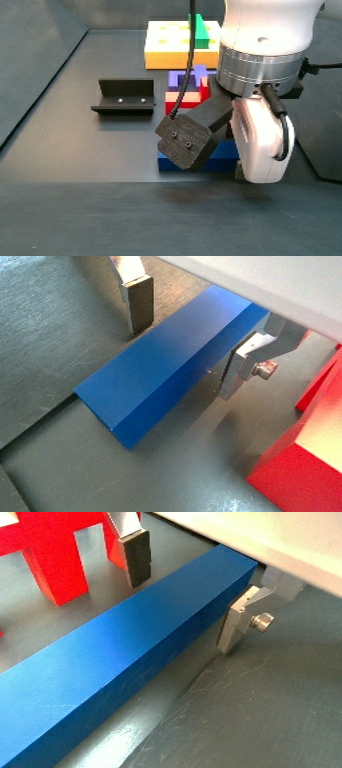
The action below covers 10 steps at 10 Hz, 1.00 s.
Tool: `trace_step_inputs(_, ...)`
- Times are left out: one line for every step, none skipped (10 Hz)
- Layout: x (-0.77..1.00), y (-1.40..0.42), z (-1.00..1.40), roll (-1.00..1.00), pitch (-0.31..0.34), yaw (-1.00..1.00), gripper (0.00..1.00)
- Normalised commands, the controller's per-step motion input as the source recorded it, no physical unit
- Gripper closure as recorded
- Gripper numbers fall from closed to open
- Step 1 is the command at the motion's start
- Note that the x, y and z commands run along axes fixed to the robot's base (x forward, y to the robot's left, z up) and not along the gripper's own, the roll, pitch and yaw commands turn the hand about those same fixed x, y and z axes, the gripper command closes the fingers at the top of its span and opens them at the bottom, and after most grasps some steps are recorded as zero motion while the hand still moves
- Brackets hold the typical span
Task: Pick up the blue object. Move up. Move to above the board. Insert the blue object.
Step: Pick up the blue object.
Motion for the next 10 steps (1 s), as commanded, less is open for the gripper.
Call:
trace_step_inputs(0.0, 0.0, -0.1, -0.1, -0.1, 0.0, 0.0)
trace_step_inputs(0.0, 0.0, 0.0, -0.07, -0.037, 0.0, 0.0)
trace_step_inputs(0.0, 0.0, 0.0, 0.0, 0.0, 0.0, 0.0)
trace_step_inputs(0.0, 0.0, 0.0, 0.0, 0.0, 0.0, 1.0)
trace_step_inputs(0.0, 0.0, 0.0, 0.0, 0.0, 0.0, 1.0)
trace_step_inputs(0.0, 0.0, 0.0, 0.0, 0.0, 0.0, 1.0)
trace_step_inputs(0.0, 0.0, 0.0, 0.0, 0.0, 0.0, 1.0)
trace_step_inputs(0.0, 0.0, 0.0, 0.0, 0.0, 0.0, 1.0)
trace_step_inputs(0.0, 0.0, 0.0, 0.0, 0.0, 0.0, 1.0)
trace_step_inputs(0.0, 0.0, 0.0, 0.0, 0.0, 0.0, 1.0)
